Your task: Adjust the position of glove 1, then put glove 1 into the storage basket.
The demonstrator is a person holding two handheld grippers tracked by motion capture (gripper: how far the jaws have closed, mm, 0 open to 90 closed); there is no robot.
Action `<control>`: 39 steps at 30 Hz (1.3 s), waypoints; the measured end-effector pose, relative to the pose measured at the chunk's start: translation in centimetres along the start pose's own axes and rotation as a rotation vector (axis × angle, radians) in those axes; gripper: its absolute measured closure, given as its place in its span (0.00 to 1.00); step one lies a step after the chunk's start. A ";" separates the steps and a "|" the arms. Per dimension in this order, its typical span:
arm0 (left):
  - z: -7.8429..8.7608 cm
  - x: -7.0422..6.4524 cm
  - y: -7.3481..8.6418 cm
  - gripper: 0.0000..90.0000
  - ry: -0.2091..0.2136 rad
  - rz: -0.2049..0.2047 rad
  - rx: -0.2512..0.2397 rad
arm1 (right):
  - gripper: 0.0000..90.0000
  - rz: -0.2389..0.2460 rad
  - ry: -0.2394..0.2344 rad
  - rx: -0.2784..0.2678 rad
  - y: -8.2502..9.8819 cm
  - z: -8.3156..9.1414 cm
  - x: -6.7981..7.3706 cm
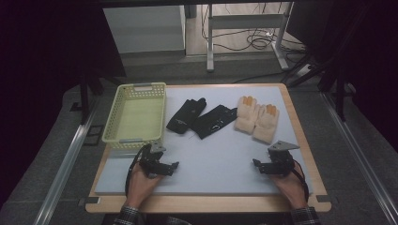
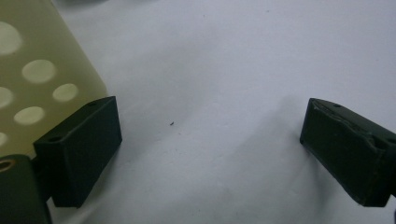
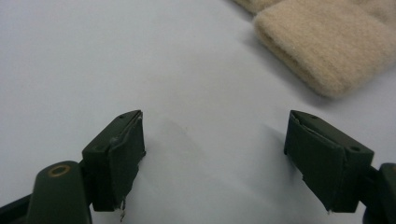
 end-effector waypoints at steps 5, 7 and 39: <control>0.0 0.0 0.0 0.06 0.001 0.000 0.000 | 0.22 0.000 0.001 0.000 0.0 0.0 0.0; 0.0 0.0 0.0 0.06 0.001 0.000 0.000 | 0.22 -0.001 0.001 -0.001 0.0 0.0 0.0; 0.0 0.0 0.0 0.06 0.000 0.000 -0.001 | 0.26 -0.053 -0.010 0.019 -0.5 0.0 -0.2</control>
Point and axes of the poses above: each handheld gripper's, and its own axes: z roughly backward along the jaws, y roughly out of its underside, x roughly to its left, the point moved 10 cm from there along -z, roughly forward along the jaws
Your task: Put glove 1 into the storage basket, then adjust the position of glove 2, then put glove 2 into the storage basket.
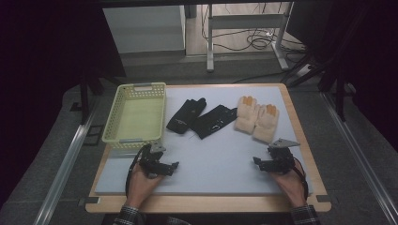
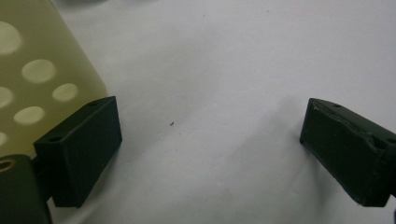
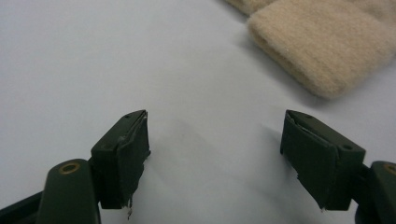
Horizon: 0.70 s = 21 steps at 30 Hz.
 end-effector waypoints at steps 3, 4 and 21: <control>0.0 0.0 0.0 0.06 0.001 0.000 0.001 | 0.26 0.005 -0.018 -0.001 -0.6 -0.2 0.5; 0.0 0.0 0.0 0.06 0.001 0.001 0.000 | 0.26 0.009 -0.023 0.005 -0.8 -0.3 0.6; 0.0 0.0 0.0 0.06 0.001 0.003 -0.002 | 0.26 0.032 -0.083 -0.004 -4.7 -2.6 3.0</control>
Point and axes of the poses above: each handheld gripper's, and its own axes: z roughly backward along the jaws, y roughly out of its underside, x roughly to its left, the point moved 10 cm from there along -z, roughly forward along the jaws
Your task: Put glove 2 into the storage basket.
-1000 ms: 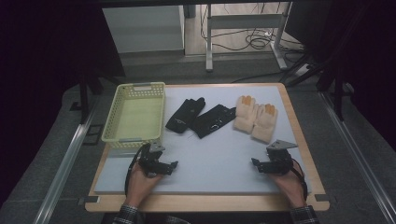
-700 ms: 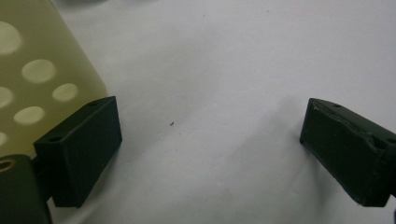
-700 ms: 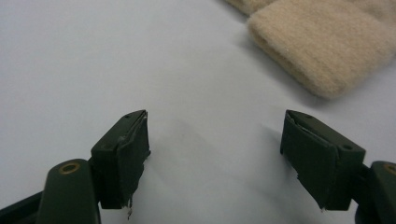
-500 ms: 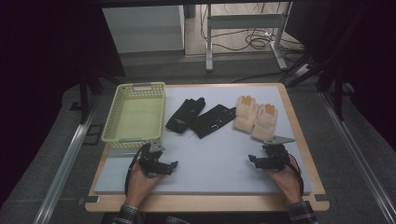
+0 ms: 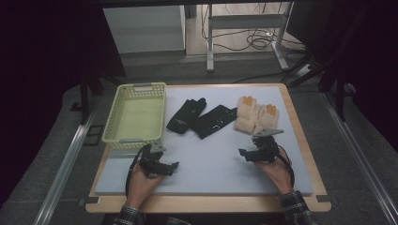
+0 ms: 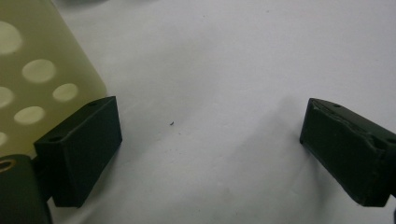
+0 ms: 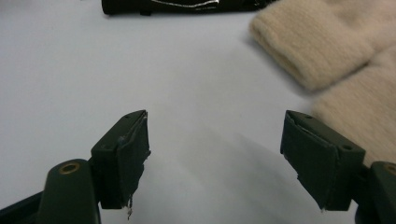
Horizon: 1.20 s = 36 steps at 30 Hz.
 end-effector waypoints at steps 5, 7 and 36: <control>0.0 0.0 0.0 0.06 0.000 0.000 0.000 | 0.26 -0.006 -0.016 -0.005 -0.8 -1.0 0.2; 0.0 0.0 0.0 0.06 0.000 0.000 0.000 | 0.26 -0.005 -0.017 -0.002 -0.9 -1.1 0.2; 0.0 0.0 0.0 0.06 0.001 -0.003 0.003 | 0.71 0.039 -0.064 -0.002 -8.6 -7.4 3.4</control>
Point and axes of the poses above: each handheld gripper's, and its own axes: z roughly backward along the jaws, y roughly out of its underside, x roughly to its left, the point moved 10 cm from there along -z, roughly forward along the jaws
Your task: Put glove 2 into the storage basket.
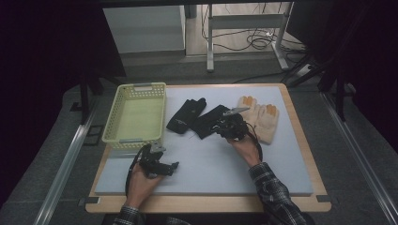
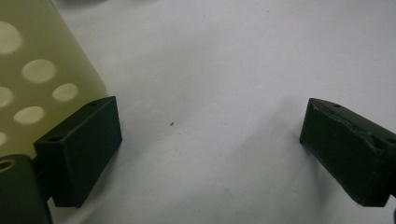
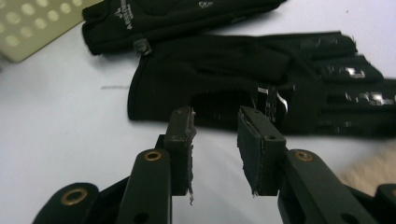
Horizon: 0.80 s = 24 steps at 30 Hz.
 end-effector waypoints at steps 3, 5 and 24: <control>0.0 0.0 0.0 0.06 0.000 0.001 0.000 | 0.68 -0.002 0.006 -0.004 -0.6 -0.7 0.0; 0.0 0.0 0.0 0.06 -0.001 0.001 0.000 | 0.63 0.001 0.019 0.000 -1.2 -1.3 -0.2; 0.0 0.0 0.0 0.06 0.001 0.003 -0.003 | 0.50 -0.017 0.132 0.098 -1.7 -6.3 -2.4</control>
Point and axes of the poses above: each handheld gripper's, and its own axes: z roughly backward along the jaws, y roughly out of its underside, x roughly to its left, the point moved 10 cm from there along -z, roughly forward along the jaws
